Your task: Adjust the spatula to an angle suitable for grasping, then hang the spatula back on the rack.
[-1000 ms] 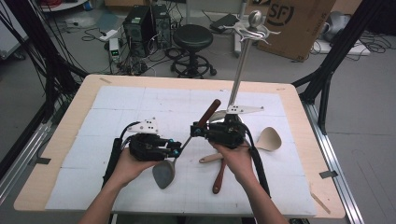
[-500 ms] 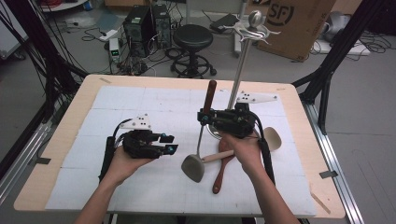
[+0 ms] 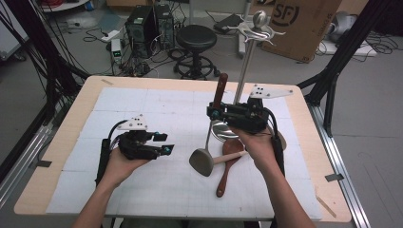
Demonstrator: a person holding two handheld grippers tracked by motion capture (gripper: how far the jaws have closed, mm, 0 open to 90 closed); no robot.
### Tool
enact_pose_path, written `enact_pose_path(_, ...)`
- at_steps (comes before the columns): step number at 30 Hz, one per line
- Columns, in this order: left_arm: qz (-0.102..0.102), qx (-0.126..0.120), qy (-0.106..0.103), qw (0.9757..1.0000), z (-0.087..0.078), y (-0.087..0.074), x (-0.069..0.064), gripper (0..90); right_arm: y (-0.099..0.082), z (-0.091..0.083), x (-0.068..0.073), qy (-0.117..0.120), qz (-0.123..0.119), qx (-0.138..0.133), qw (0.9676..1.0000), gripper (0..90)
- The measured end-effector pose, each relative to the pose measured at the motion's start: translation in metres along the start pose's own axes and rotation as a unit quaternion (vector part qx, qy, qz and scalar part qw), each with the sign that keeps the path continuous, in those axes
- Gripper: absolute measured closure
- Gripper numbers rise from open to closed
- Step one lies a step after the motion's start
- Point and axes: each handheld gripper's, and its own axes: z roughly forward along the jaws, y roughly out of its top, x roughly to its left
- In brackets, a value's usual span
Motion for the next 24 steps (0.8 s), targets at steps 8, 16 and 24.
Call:
enact_pose_path(8,-0.013,0.007,0.037,0.9992,-0.008,-0.011,0.014,39.6,0.008,-0.003,-0.003,-0.003,-0.015,0.002,0.9999,73.0)
enact_pose_path(16,-0.016,0.012,0.055,0.9983,-0.01,-0.015,0.018,33.8,0.019,-0.005,-0.004,-0.005,-0.03,0.003,0.9995,73.0)
enact_pose_path(24,-0.016,0.014,0.06,0.998,-0.01,-0.016,0.02,30.7,0.027,-0.009,-0.005,-0.007,-0.041,0.001,0.9991,73.0)
